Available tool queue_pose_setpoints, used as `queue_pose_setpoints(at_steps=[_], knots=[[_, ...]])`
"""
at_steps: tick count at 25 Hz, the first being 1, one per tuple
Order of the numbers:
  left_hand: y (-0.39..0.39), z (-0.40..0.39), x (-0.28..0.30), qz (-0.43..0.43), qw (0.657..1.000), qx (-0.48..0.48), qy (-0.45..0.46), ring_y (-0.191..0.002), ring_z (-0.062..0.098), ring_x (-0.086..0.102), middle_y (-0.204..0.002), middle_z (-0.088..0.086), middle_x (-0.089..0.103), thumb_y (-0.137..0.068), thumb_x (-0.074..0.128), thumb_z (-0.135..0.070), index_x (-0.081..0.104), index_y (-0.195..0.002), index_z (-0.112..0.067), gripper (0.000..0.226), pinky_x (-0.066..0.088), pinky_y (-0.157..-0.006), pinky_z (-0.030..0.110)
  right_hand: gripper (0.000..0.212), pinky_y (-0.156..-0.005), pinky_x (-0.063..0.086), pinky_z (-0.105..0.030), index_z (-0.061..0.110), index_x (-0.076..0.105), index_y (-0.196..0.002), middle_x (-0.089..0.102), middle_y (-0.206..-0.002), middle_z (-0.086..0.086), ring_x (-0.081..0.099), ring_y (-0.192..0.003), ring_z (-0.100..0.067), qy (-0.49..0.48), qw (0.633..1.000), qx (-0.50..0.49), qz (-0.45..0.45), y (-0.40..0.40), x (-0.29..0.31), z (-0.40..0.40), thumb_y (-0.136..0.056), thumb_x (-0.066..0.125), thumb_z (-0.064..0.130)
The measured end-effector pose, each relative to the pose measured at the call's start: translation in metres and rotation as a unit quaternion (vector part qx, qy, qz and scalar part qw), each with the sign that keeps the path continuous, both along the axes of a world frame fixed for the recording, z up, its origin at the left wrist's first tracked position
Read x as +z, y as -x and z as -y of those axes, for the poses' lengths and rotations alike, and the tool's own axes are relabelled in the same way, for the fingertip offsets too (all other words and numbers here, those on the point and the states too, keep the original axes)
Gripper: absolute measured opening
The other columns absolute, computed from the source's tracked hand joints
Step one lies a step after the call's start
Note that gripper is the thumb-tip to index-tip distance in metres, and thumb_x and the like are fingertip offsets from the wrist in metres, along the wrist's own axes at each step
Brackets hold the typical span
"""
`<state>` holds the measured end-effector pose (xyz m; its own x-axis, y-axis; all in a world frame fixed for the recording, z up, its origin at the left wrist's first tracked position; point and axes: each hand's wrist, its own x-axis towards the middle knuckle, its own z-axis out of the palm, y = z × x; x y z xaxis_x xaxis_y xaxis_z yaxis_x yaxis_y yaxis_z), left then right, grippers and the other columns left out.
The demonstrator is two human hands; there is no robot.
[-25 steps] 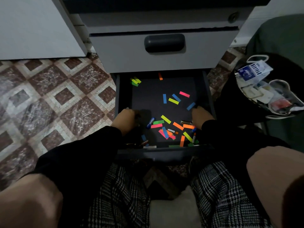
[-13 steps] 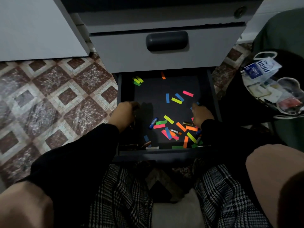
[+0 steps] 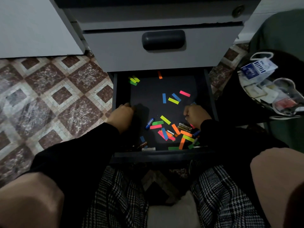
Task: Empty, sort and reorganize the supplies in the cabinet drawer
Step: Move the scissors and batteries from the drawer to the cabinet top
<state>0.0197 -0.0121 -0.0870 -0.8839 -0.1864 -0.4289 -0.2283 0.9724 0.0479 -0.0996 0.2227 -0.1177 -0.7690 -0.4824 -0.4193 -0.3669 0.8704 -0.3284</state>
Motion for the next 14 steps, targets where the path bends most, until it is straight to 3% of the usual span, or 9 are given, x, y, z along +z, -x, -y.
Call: queue_pose_setpoints(at_steps=[2,4,7,10,14], knots=[[0.002,-0.007,-0.008,0.047,0.999,0.000,0.027,-0.122,0.036,0.047,-0.134,0.019,0.040,-0.095,0.042,-0.005,0.043,-0.136,-0.006,0.041,0.044,-0.096,0.042,0.023,-0.070,0.044,-0.027,-0.001,0.062,-0.099,0.059,-0.091,-0.008,0.058,-0.090,-0.023,0.019,0.998,0.001,0.067,-0.001,0.007,0.001,-0.079,0.069,0.008],[0.007,-0.011,-0.015,0.066,0.997,0.020,0.031,-0.119,0.039,0.050,-0.138,0.023,0.034,-0.095,0.040,-0.005,0.035,-0.139,-0.005,0.044,0.045,-0.094,0.043,0.033,-0.064,0.041,-0.024,0.001,0.060,-0.100,0.055,-0.087,-0.002,0.054,-0.085,-0.017,-0.018,0.992,0.042,0.118,-0.006,0.008,0.001,-0.072,0.077,0.009],[0.010,-0.011,-0.020,0.061,0.997,0.049,0.022,-0.116,0.039,0.054,-0.136,0.023,0.038,-0.096,0.036,-0.004,0.035,-0.139,-0.004,0.042,0.046,-0.091,0.043,0.031,-0.074,0.044,-0.028,0.007,0.055,-0.099,0.060,-0.100,-0.010,0.058,-0.092,-0.023,-0.077,0.989,0.099,0.075,-0.012,0.000,0.001,-0.074,0.073,0.004],[0.008,-0.011,-0.026,0.034,0.999,0.032,0.015,-0.114,0.036,0.056,-0.131,0.020,0.044,-0.096,0.035,-0.002,0.045,-0.132,-0.003,0.037,0.047,-0.090,0.040,0.026,-0.069,0.042,-0.027,0.010,0.051,-0.094,0.061,-0.103,-0.013,0.057,-0.087,-0.023,-0.060,0.994,0.074,0.051,-0.009,-0.003,0.003,-0.076,0.070,0.004],[0.007,-0.018,-0.033,0.019,0.999,0.017,-0.037,-0.116,0.034,0.054,-0.134,0.016,0.044,-0.095,0.042,-0.007,0.042,-0.134,-0.010,0.040,0.047,-0.093,0.040,0.046,-0.076,0.042,-0.028,0.006,0.047,-0.113,0.051,-0.119,-0.012,0.056,-0.101,-0.027,-0.020,0.998,0.048,0.042,-0.009,-0.003,0.003,-0.075,0.073,0.008]])
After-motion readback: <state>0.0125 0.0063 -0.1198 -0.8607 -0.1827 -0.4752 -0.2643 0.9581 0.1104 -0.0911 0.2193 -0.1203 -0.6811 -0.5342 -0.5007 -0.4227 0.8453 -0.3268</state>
